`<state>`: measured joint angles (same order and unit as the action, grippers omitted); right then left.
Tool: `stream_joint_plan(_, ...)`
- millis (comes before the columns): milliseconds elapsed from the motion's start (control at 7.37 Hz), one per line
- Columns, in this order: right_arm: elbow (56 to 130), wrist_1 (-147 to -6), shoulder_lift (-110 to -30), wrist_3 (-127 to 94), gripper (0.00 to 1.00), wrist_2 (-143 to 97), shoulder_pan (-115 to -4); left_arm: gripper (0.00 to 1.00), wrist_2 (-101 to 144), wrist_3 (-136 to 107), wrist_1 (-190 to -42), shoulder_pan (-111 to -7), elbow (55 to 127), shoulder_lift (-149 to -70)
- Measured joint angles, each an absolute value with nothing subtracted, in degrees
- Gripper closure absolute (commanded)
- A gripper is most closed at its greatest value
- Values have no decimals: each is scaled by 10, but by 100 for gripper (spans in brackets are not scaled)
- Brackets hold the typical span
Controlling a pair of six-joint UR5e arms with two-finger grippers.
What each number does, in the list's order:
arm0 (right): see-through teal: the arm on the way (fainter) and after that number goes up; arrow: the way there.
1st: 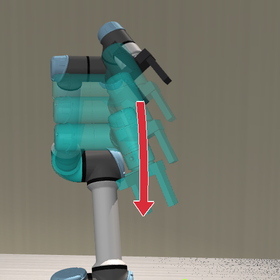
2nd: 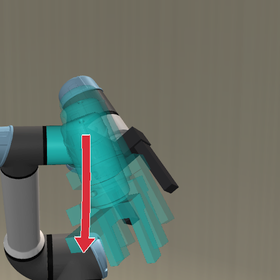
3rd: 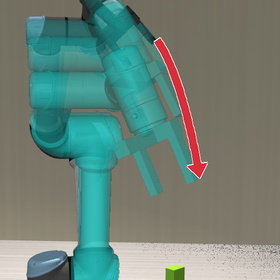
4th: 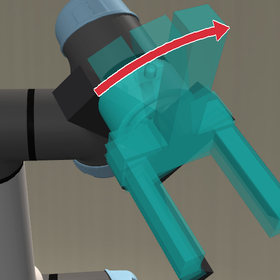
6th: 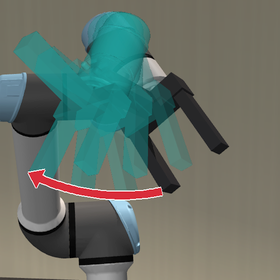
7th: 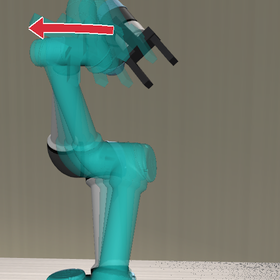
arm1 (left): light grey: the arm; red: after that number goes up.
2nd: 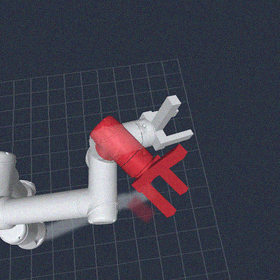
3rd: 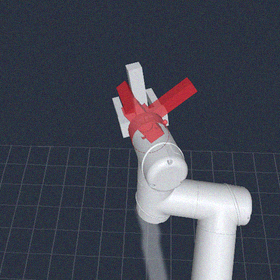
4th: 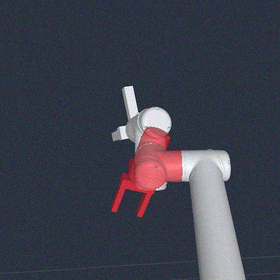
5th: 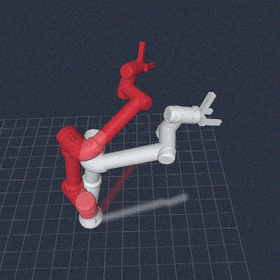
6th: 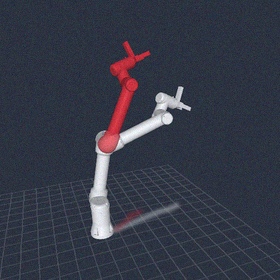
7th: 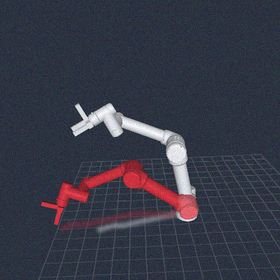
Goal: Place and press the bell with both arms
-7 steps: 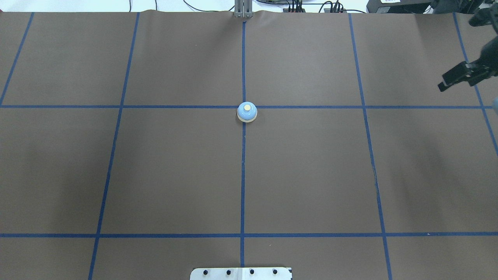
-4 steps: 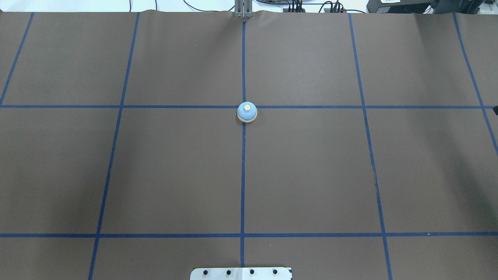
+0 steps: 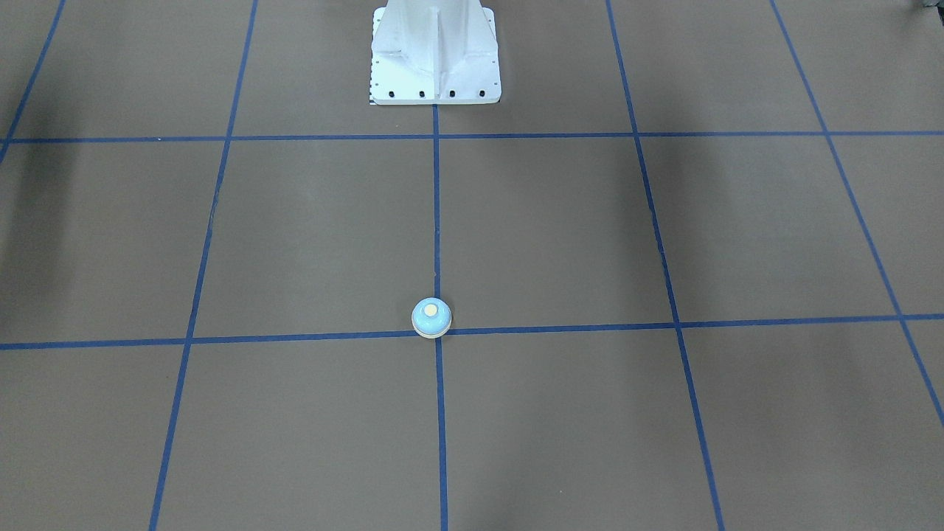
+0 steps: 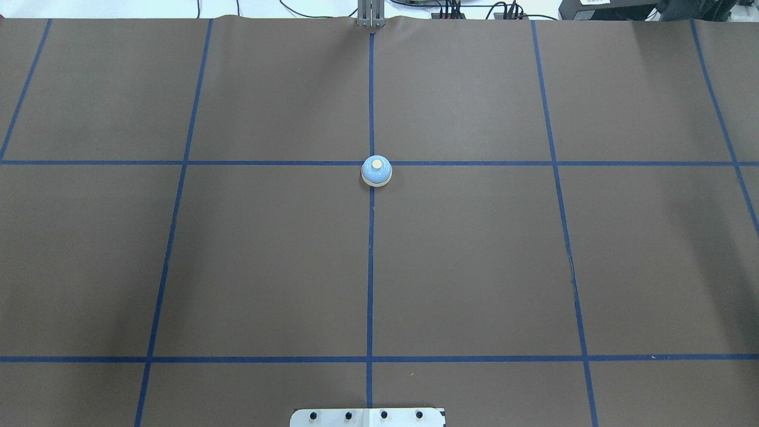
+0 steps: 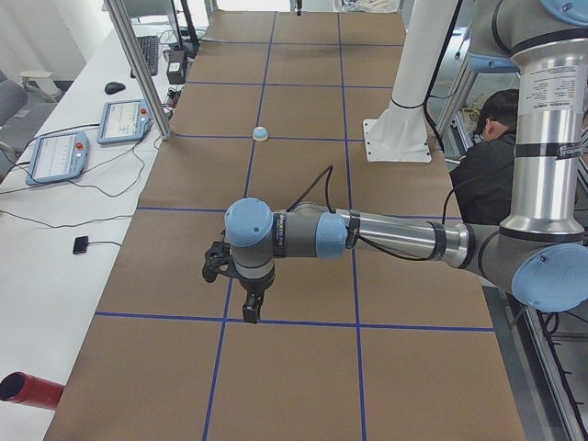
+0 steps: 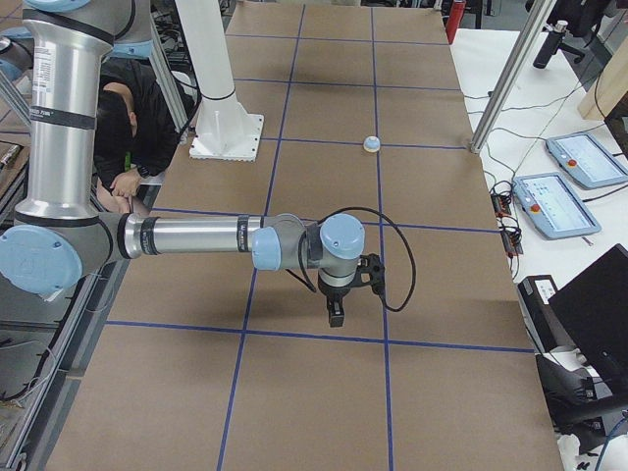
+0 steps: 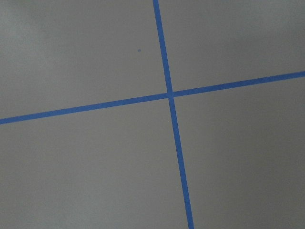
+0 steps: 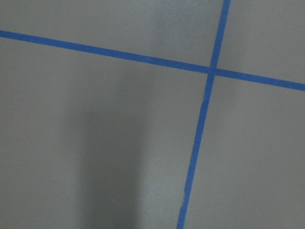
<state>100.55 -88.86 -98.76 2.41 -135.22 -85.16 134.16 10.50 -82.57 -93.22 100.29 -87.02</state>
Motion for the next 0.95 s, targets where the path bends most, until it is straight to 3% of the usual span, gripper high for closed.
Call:
stream_joint_plan(407,997,-901,-990,44,0,-1365,-883,0,1339,105,-825,-931,1004,-867)
stream_joint_plan(950,1026,-1017,-960,86,0,-1381,-912,0,1338,105,-824,-931,1003,-872)
